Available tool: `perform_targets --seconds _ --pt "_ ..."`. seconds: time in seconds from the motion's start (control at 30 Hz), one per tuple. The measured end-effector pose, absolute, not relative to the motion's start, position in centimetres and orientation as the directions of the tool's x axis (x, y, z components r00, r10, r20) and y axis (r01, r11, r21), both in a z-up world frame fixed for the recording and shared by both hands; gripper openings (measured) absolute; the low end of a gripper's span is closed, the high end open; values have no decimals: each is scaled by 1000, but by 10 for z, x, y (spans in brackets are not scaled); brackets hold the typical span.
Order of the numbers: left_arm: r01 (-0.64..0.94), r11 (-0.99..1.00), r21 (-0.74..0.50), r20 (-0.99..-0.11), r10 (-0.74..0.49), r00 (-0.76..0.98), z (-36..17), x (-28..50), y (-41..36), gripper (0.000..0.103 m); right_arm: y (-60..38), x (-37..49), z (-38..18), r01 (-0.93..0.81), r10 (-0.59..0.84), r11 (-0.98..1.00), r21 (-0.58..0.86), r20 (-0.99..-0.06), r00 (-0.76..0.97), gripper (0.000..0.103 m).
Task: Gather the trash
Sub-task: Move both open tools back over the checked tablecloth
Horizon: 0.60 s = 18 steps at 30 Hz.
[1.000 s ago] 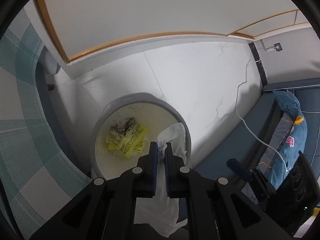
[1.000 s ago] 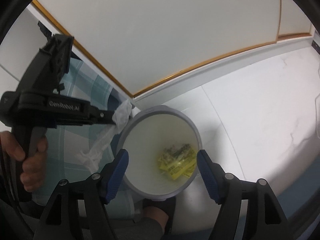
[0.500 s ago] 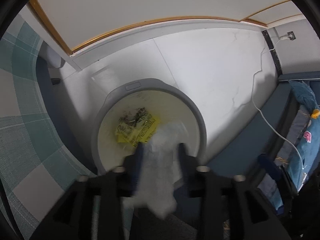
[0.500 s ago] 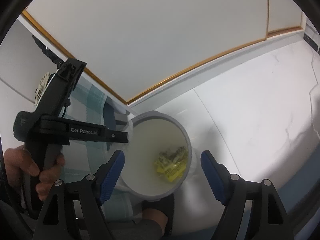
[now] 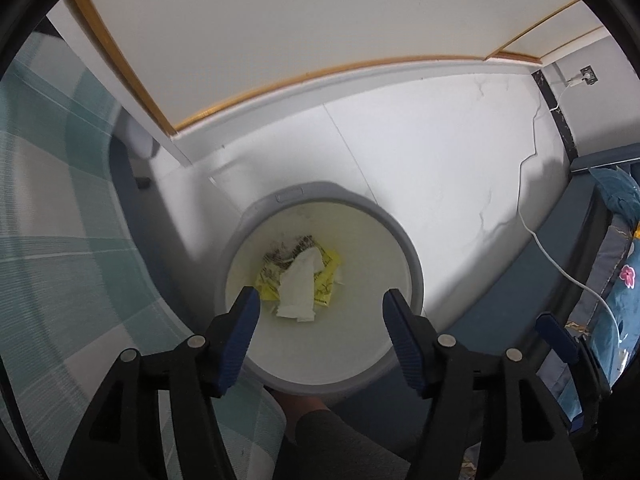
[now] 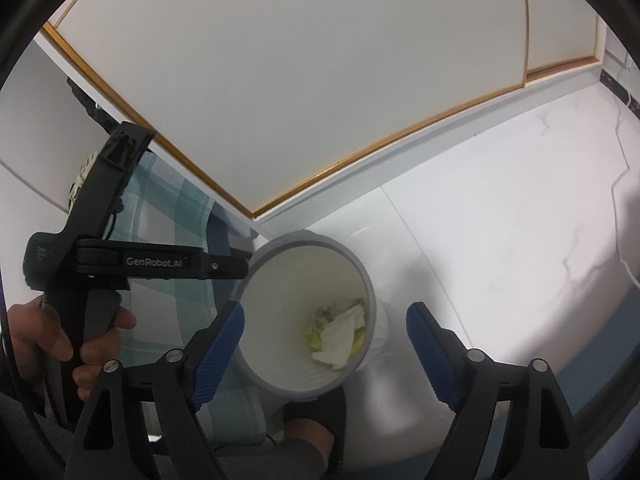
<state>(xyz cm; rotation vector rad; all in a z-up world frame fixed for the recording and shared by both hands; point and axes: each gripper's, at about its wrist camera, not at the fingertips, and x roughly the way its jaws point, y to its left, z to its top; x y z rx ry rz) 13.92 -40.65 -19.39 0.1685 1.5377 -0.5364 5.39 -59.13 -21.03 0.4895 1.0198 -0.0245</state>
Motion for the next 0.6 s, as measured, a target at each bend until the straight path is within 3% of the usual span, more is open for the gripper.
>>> perform_targets --seconds 0.2,0.27,0.5,0.6 --pt "445 875 -188 -968 -241 63 -158 132 -398 61 -586 51 -184 224 181 904 364 -800 571 89" --pt "448 877 -175 -963 -247 107 -144 130 -392 68 -585 50 -174 221 170 908 357 -793 585 89" --pt "432 886 -167 -926 -291 239 -97 123 -366 70 -568 47 -119 174 140 928 329 -743 654 93" --pt "417 896 -153 -905 -296 305 -77 117 -349 77 -554 48 -93 141 142 936 322 -712 688 93"
